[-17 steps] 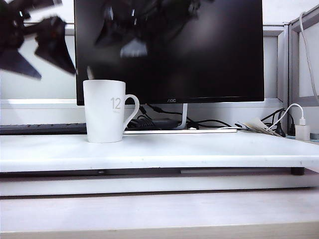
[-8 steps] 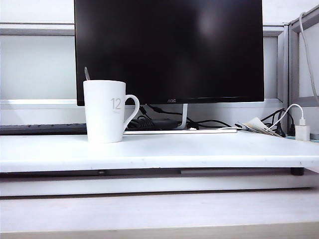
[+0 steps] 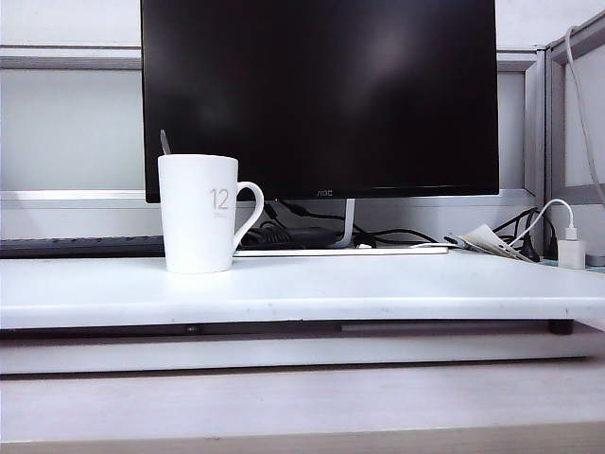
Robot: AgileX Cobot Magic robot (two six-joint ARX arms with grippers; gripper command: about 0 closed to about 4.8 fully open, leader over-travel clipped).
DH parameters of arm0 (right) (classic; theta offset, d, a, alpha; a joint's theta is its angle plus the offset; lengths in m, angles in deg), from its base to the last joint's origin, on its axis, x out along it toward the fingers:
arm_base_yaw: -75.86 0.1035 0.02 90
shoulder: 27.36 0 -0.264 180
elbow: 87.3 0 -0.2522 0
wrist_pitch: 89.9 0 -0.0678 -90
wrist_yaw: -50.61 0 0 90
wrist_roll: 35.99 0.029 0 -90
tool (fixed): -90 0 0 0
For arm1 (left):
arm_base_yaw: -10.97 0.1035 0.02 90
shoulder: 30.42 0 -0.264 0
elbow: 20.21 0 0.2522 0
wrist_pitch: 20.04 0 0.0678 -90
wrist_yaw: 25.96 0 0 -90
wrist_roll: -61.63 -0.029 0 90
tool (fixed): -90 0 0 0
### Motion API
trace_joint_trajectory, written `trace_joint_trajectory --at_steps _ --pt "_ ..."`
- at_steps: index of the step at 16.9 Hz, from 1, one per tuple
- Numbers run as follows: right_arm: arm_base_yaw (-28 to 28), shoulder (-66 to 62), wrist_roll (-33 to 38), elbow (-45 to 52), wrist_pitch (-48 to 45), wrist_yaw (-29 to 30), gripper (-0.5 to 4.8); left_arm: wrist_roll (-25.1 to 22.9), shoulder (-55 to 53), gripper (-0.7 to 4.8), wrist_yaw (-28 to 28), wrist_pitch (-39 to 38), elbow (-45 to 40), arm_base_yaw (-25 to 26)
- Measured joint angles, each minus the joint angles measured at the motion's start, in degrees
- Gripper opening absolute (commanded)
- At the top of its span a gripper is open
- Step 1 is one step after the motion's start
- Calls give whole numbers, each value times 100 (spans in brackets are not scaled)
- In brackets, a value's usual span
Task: Pick up a spoon and stir the liquid in the cup.
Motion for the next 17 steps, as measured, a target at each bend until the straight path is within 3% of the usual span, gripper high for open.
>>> trace_joint_trajectory --at_steps 2,4,7,9,10,11,12,14,17 --pt "2 848 450 1303 417 -24 479 361 4 479 -94 -92 -669 2" --pt "11 1709 1023 3239 -9 267 479 898 0 479 -310 251 -1821 2" --pt "2 2015 1530 5882 -2404 1316 479 1447 2 479 -702 1427 -3366 -2" --pt "24 1746 1637 7200 -4063 1757 479 1532 2 479 -702 1545 -3906 0" --pt "26 1753 1755 7729 -4529 1781 478 1637 -9 452 -691 1488 -4146 2" --pt "26 1766 1803 8076 -4868 1762 398 1690 -28 284 -675 1617 -4168 2" --pt "26 1751 1849 8100 -4513 1604 71 1683 -48 -20 -522 1674 -4188 0" --pt "24 1637 1878 8100 -4304 1200 -3 1550 -48 -5 -280 1670 -4190 2" --pt "20 1668 1816 8100 -4409 409 -4 1274 -44 -4 -227 1674 -4194 2"
